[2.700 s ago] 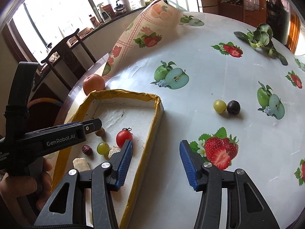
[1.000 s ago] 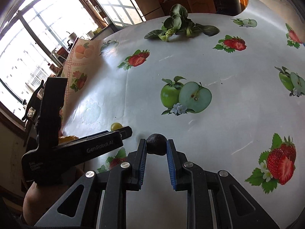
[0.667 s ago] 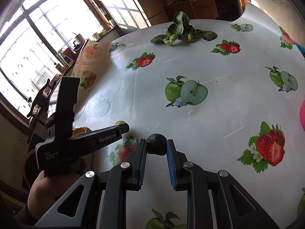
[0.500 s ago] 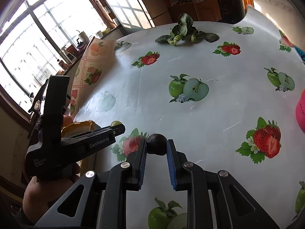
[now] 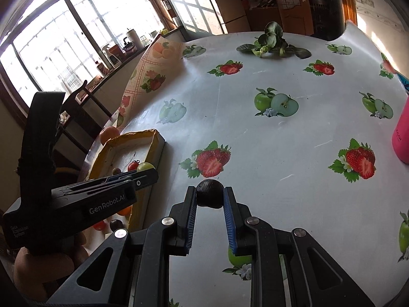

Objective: Organize fruits
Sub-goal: 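Carry the yellow-green grape in the left gripper while the right gripper carries the dark grape to the tray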

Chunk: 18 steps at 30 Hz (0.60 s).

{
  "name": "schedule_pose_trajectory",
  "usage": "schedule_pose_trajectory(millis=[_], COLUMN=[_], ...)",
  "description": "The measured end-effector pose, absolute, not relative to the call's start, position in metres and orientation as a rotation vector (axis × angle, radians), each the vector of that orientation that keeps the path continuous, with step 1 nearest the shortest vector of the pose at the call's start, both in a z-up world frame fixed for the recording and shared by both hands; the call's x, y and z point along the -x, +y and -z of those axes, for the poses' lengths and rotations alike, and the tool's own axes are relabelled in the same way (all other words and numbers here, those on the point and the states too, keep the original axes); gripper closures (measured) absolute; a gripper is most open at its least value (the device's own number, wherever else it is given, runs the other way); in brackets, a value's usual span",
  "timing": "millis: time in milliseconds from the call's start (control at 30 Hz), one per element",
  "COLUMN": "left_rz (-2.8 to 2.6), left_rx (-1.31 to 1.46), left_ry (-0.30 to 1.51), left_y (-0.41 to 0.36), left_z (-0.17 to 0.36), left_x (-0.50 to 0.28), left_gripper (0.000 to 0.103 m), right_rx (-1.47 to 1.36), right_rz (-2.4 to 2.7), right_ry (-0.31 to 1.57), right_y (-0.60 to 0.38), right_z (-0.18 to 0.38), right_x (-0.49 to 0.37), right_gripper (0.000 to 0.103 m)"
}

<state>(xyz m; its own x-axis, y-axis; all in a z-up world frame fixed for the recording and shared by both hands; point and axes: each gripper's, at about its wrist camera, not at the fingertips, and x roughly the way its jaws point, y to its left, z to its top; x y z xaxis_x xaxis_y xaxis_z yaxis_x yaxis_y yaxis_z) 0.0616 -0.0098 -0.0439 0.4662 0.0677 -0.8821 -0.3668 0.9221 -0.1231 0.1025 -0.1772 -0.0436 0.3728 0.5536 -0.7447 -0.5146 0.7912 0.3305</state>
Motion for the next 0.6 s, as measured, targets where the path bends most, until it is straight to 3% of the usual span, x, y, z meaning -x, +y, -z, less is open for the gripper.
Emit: schedule_pose_trajectory(millis=[600], left_rz=[-0.375], left_rx=[0.327], left_ry=[1.038], left_y=[0.028], left_z=[0.038], left_x=[0.016], left_gripper=[0.081], right_rx=[0.095], right_rz=[-0.858], right_ry=[0.982], right_y=[-0.122], right_z=[0.051], right_x=[-0.018], right_gripper=[0.082])
